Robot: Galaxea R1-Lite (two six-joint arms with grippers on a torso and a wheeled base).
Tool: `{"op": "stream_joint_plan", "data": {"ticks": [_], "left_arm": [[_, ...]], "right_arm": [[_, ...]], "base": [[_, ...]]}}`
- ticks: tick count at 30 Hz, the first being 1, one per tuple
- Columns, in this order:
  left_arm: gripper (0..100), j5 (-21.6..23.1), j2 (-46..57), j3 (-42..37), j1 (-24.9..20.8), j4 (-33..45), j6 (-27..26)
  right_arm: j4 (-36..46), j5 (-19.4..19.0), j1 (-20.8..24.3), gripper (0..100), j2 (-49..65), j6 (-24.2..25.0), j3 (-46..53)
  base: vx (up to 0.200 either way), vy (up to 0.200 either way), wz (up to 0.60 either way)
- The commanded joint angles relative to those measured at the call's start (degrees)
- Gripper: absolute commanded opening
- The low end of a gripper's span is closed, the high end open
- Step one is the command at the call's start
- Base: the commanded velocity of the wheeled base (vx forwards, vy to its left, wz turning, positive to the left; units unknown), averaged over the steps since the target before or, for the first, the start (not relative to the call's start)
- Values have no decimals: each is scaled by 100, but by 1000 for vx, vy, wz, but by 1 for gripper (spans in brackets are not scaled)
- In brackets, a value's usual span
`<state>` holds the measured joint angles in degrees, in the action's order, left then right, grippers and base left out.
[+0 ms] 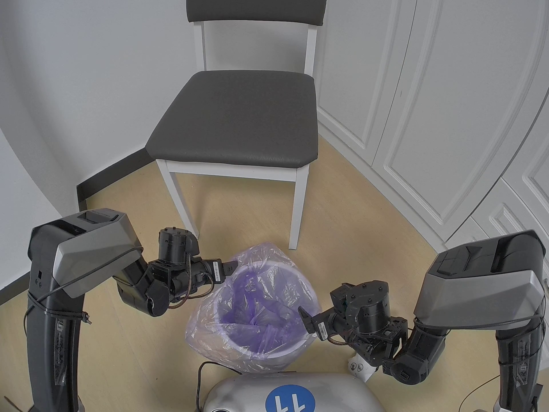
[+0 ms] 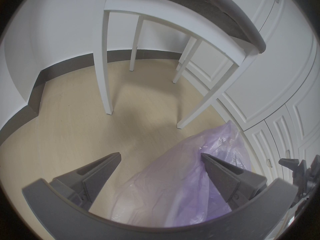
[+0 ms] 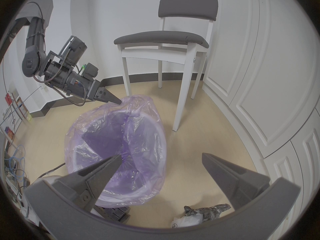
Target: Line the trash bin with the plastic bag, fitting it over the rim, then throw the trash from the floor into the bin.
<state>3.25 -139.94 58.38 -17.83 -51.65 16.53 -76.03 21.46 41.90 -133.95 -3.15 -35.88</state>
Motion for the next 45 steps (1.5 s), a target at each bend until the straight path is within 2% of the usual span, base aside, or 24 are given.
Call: {"op": "stream_joint_plan", "data": {"ticks": [1, 11, 18, 25, 32, 35, 38, 40, 41, 42, 45], "left_arm": [[100, 0, -253, 156, 122, 6, 8], [100, -9, -482, 552, 316, 358, 298], [100, -18, -482, 921, 307, 1483, 368], [100, -115, -500, 1114, 316, 1843, 474], [100, -132, -245, 956, 421, 1843, 456], [100, -44, 160, 569, 456, 1825, 404], [100, 52, 432, 332, 456, 1825, 281], [100, 369, 828, -108, 535, 1825, -133], [100, 369, 828, -108, 535, 1825, -133], [100, 615, 968, -398, 588, 1825, -423], [100, 835, 942, -696, 808, 1808, -1108]], "right_arm": [[1, -1, 2, 100, 0, -2, -7], [10, -1, -6, 100, -17, -2, -33], [10, -1, -6, 100, -8, -2, -33], [18, -1, -6, 100, -26, -2, -51], [1, -1, -6, 100, -105, -2, -86], [-8, -1, -6, 100, -131, -2, -77], [1, -1, -6, 100, -114, -2, -77], [10, -1, -15, 100, -96, -2, -69], [10, -1, -15, 100, -96, -2, -69], [27, -1, -33, 100, -96, -11, -60], [45, -10, -33, 100, -123, -11, -69]], "base": [[0, 0, 0], [0, 0, 0], [0, 0, 0], [0, 0, 0], [0, 0, 0], [0, 0, 0], [0, 0, 0], [0, 0, 0], [0, 0, 0], [0, 0, 0], [0, 0, 0]]}}
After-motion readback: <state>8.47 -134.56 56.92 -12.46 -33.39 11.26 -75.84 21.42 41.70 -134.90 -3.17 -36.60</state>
